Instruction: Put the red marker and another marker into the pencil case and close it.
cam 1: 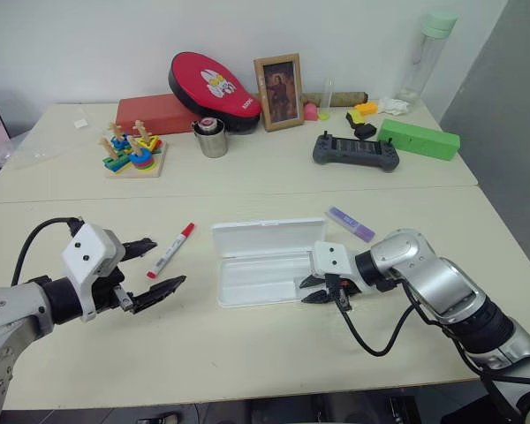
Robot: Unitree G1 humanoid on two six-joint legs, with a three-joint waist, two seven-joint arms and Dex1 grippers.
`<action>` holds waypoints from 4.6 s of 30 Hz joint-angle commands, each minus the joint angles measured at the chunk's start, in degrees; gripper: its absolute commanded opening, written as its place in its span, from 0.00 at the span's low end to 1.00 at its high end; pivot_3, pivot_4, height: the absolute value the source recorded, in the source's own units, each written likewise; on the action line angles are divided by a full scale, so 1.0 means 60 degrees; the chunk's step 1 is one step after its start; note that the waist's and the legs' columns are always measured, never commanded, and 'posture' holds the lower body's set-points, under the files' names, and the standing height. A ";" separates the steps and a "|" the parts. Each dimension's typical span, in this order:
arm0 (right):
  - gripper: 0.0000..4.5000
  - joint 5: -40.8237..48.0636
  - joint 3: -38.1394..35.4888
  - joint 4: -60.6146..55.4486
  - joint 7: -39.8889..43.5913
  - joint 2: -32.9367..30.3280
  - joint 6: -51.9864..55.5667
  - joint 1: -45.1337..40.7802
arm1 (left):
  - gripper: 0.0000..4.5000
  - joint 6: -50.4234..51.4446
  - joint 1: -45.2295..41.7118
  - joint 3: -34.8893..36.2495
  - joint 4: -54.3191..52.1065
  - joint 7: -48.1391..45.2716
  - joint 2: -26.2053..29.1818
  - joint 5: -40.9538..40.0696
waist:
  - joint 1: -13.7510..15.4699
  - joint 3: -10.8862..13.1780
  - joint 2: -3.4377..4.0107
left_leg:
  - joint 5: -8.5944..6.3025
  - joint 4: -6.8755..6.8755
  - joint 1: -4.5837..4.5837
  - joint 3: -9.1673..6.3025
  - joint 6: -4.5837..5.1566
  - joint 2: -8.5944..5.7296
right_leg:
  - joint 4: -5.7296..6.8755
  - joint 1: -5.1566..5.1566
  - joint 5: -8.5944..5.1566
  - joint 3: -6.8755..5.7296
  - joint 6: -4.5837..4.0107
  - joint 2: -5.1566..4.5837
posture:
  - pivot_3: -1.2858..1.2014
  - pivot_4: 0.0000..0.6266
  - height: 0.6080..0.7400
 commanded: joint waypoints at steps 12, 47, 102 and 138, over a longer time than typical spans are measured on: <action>0.91 0.1471 -0.1693 -0.0809 0.0194 -0.0953 0.0582 -0.0261 | 1.00 -0.0265 0.0027 0.0381 0.0484 -0.0291 0.0251 0.0394 | 0.0003 0.0000 0.0000 | 0.0000 0.0000 -0.0002 0.0000 0.0000 0.0000 | -0.0001 -0.0001 0.0000 -0.0002 0.0000 0.0000 | 0.52 0.24 1.00; 0.93 0.4426 -0.3262 -0.2335 -0.1014 -0.1554 0.1778 -0.0910 | 0.67 0.0133 -0.4648 -0.3990 0.5099 0.1441 -0.1516 0.2722 | 0.0030 -0.0004 -0.0007 | 0.0001 0.0011 -0.0008 0.0000 0.0001 -0.0004 | 0.0004 0.0001 0.0008 -0.0004 0.0014 -0.0001 | 0.52 0.24 1.00; 0.93 0.4757 -0.3235 -0.2394 -0.0613 -0.2596 0.1673 -0.0355 | 0.09 -0.0564 -0.5822 -0.7006 0.0549 -0.1799 0.0152 0.3272 | 0.0018 0.0003 0.0002 | 0.0000 0.0009 -0.0016 0.0016 0.0004 0.0001 | -0.0001 -0.0009 0.0007 0.0013 0.0015 0.0012 | 0.52 0.24 1.00; 0.93 0.4946 -0.3363 -0.2360 -0.1077 -0.2480 0.1640 -0.0202 | 0.69 -0.0372 -0.6094 -0.7353 0.0472 -0.0729 -0.1702 0.4184 | 0.0003 0.0004 -0.0001 | 0.0001 0.0030 -0.0013 0.0010 0.0005 0.0007 | 0.0004 0.0000 0.0010 0.0015 0.0020 0.0019 | 0.52 0.24 1.00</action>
